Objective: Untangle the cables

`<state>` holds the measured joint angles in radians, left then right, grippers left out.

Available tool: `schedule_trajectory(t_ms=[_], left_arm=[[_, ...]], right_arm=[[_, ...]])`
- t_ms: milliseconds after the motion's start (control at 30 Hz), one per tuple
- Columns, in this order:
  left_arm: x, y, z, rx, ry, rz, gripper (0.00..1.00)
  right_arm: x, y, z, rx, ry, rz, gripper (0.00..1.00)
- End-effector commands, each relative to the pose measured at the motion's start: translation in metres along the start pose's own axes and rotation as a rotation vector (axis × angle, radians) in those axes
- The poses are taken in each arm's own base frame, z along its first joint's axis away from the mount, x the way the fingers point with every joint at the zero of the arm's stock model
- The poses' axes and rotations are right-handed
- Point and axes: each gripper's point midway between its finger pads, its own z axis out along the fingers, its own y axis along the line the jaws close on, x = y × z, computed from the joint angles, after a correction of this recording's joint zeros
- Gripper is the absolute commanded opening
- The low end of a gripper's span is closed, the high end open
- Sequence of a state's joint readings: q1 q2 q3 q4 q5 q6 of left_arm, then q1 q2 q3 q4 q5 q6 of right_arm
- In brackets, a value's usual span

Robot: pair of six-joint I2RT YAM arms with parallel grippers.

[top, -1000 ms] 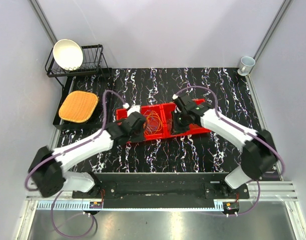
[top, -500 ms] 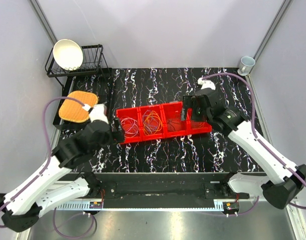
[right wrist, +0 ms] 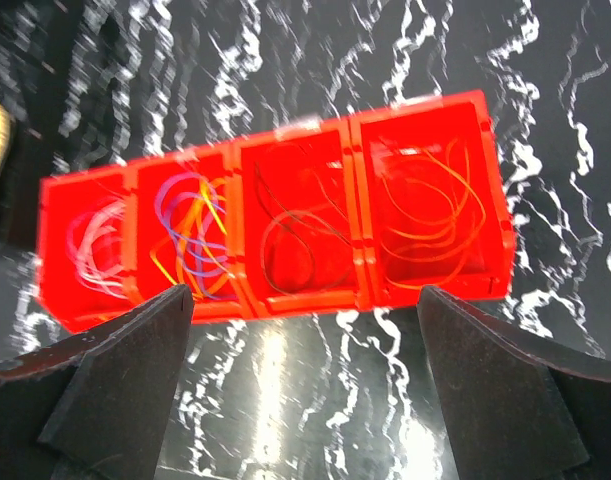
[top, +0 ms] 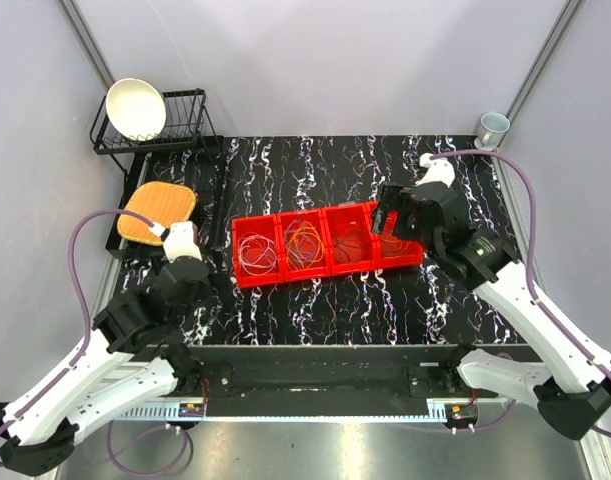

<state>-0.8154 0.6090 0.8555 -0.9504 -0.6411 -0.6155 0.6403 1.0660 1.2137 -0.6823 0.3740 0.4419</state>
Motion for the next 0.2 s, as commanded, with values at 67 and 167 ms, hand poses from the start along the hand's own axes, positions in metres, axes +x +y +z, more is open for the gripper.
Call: schedule_trajectory(t_ms=[67,167], left_arm=[[-0.009,0.001,0.002,-0.008,-0.046,0.004,0.97],[-0.009,0.001,0.001,-0.004,-0.05,-0.001,0.97]], right_arm=[[-0.029,0.022,-0.011,-0.137,-0.138,0.093,1.0],[-0.031,0.026,-0.009,-0.151,-0.146,0.102,1.0]])
